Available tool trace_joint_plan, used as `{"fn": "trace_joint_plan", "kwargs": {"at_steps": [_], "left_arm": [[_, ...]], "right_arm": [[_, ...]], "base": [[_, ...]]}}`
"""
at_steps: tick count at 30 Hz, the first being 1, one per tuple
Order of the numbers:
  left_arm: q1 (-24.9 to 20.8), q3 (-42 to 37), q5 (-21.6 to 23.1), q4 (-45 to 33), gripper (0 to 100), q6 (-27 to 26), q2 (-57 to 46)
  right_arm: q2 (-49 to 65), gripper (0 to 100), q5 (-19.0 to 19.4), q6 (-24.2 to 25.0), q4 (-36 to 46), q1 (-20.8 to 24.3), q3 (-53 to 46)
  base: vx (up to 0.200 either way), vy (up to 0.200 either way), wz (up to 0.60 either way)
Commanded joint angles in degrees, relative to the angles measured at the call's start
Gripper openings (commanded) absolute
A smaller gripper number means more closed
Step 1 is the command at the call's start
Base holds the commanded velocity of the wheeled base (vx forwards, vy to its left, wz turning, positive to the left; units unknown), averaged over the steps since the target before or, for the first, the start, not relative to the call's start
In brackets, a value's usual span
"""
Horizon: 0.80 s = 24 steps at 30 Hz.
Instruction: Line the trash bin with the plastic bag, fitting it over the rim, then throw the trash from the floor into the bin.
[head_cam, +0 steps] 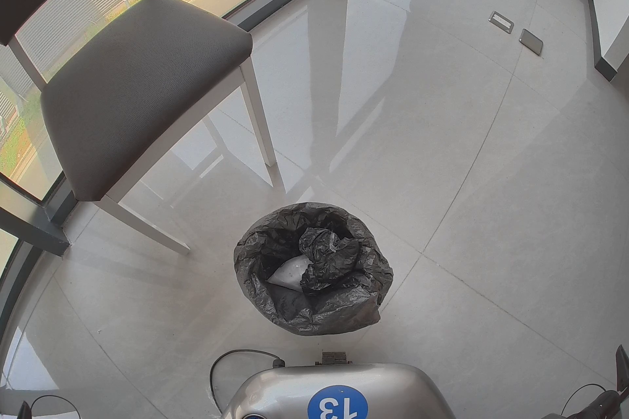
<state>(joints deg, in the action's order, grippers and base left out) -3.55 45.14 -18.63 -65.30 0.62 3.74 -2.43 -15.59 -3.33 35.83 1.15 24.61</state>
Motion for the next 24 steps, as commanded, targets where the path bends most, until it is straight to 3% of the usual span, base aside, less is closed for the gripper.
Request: {"fn": "trace_joint_plan", "kwargs": {"at_steps": [1, 4, 5, 6, 7, 14, 18, 23, 24], "left_arm": [[3.5, -6.5, 5.7, 10.5, 100, 0.1, -3.7], [3.5, -15.4, 7.0, 32.2, 100, -1.9, -3.7], [3.5, -15.9, 7.0, 33.0, 100, -2.0, -3.7], [3.3, -20.9, 7.0, 42.5, 100, -4.3, -3.2], [3.3, -23.0, 7.1, 45.5, 100, -5.5, -3.1], [3.5, -32.0, 9.7, 48.8, 100, -7.1, -3.7], [3.5, -37.6, 10.0, 54.6, 100, -7.5, -3.7], [3.3, -41.0, 11.3, 59.9, 100, -6.3, -3.2], [3.1, -41.3, 12.0, 59.9, 100, -2.3, -2.5]], "right_arm": [[2.3, 100, 0.4, 0.2, -16.9, -0.8, -14.2], [2.2, 100, 1.5, -0.5, -17.6, -0.8, -14.3], [2.2, 100, 1.6, -0.5, -17.6, -0.8, -14.3], [2.3, 100, 2.8, -0.8, -17.8, -0.8, -14.5], [2.3, 100, 3.3, -0.7, -18.0, -0.8, -14.7], [2.3, 100, 2.7, 2.5, -18.5, -0.8, -15.0], [2.2, 100, 3.5, 3.3, -20.3, -0.8, -16.1], [2.3, 100, 7.5, 3.4, -26.2, -0.8, -19.1], [2.3, 100, 10.8, 2.8, -29.9, -0.8, -20.7]], "base": [[0.000, 0.000, 0.00], [0.000, 0.000, 0.00], [0.000, 0.000, 0.00], [0.000, 0.000, 0.00], [0.000, 0.000, 0.00], [0.000, 0.000, 0.00], [0.000, 0.000, 0.00], [0.000, 0.000, 0.00], [0.000, 0.000, 0.00]]}}
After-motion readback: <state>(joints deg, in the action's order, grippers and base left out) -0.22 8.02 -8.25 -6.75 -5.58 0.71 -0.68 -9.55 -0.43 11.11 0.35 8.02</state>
